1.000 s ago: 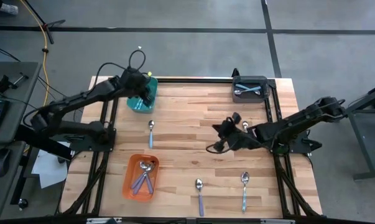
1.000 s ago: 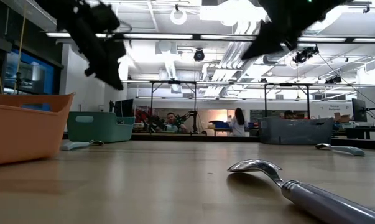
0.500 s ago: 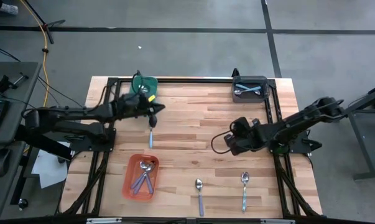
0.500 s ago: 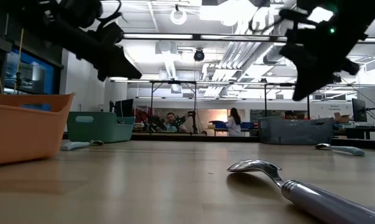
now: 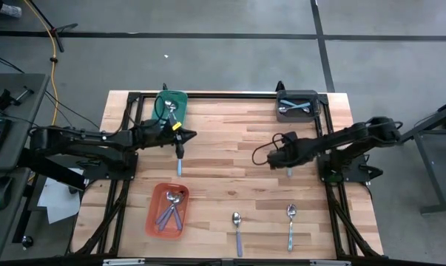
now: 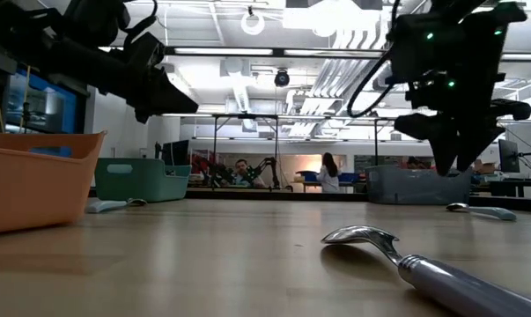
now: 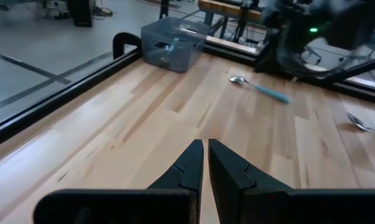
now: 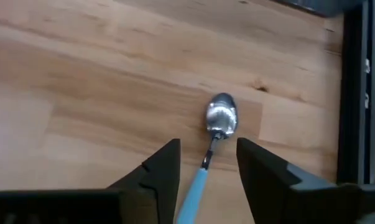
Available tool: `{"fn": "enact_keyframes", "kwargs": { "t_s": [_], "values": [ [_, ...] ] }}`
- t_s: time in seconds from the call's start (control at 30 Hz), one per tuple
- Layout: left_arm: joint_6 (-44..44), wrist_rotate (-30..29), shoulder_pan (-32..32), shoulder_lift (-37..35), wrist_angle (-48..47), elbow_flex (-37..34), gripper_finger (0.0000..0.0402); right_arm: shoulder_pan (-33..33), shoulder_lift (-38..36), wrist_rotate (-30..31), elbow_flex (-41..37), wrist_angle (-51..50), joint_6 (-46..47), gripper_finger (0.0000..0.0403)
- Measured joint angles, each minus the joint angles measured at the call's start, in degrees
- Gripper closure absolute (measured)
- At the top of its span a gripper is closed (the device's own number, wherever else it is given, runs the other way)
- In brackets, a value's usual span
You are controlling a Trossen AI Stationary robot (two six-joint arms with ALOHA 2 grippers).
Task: Sort silverware by color (type)
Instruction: Put the light blue spoon into the black bin
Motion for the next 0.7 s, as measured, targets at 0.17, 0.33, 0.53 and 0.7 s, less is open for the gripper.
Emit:
{"fn": "enact_keyframes", "kwargs": {
  "t_s": [0.17,0.33,0.53,0.7],
  "values": [
    [0.25,0.04,-2.05,0.0,0.69,0.0,0.0387,-3.87,-0.09,-3.33,-1.06,2.29,-0.73,0.0258],
    [0.98,0.06,-4.06,-0.01,1.57,0.02,0.0387,-5.54,-0.44,-8.49,-8.52,13.57,-1.65,0.0258],
    [1.06,0.08,-6.47,-0.02,0.98,0.04,0.0387,-6.67,-0.9,-11.38,-14.09,19.64,0.47,0.0258],
    [3.0,-0.71,-7.38,0.09,2.16,0.04,0.0387,-9.36,-1.01,-12.33,-14.21,20.58,-4.87,0.0279]
  ]
}}
